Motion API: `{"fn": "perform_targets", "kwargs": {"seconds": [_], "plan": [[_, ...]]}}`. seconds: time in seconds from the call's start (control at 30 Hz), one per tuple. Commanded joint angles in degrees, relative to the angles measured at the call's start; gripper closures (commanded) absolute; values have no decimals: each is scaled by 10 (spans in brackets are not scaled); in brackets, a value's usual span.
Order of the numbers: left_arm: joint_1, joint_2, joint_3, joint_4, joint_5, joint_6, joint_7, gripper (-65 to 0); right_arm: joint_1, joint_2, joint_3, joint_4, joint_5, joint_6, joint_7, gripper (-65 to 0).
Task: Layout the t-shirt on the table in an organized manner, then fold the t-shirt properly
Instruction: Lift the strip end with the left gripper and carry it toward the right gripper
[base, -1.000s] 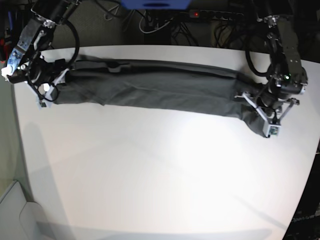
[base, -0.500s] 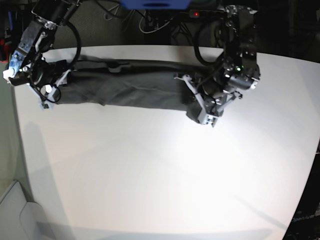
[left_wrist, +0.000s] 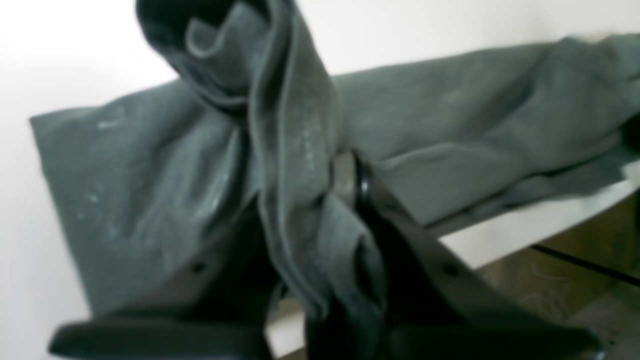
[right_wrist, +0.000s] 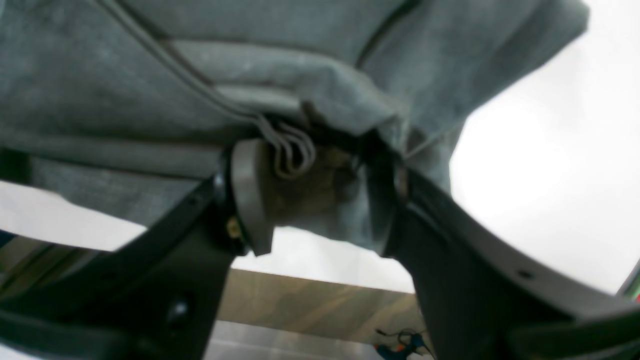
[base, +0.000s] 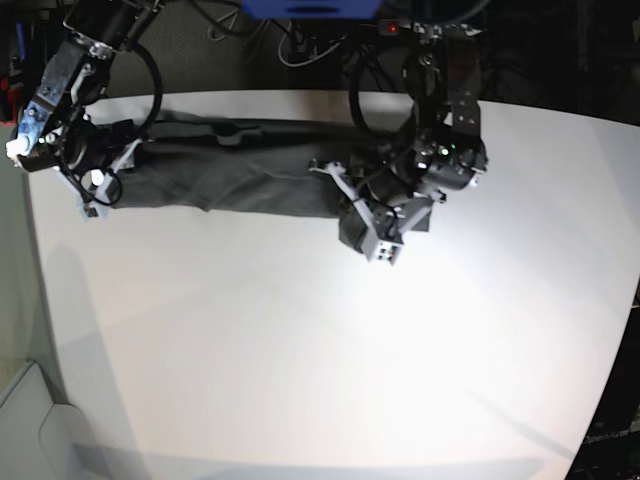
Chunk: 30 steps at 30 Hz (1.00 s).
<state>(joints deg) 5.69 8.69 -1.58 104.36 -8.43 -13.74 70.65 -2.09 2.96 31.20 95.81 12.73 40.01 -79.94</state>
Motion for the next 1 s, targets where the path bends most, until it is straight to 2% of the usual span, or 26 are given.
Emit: {"fn": "perform_targets", "kwargs": {"seconds": [0.0, 0.07, 0.17, 0.23, 0.3, 0.57, 0.73, 0.97], "plan": [[-13, 3, 7, 10, -8, -2, -5, 0, 5, 4, 1, 7, 3, 0, -1, -298], [-15, 3, 29, 8, -8, 8, -5, 0, 6, 3, 0, 7, 3, 0, -1, -298], [-16, 3, 68, -8, -10, 71, -10, 0, 6, 3, -14, 7, 3, 0, -1, -298], [-16, 3, 80, -19, -13, 94, -34, 0, 6, 3, -20, 7, 3, 0, -1, -298], [-15, 3, 82, -28, -13, 96, -49, 0, 6, 3, -20, 7, 3, 0, -1, -298], [-19, 3, 82, -40, -14, 96, -50, 0, 6, 4, -20, 7, 3, 0, -1, -298], [-24, 3, 116, -48, -13, 98, -50, 0, 7, 4, -20, 7, 3, 0, -1, -298], [-34, 3, 117, -77, -13, 98, -53, -1, 9, 7, -20, 7, 3, 0, -1, -298]]}}
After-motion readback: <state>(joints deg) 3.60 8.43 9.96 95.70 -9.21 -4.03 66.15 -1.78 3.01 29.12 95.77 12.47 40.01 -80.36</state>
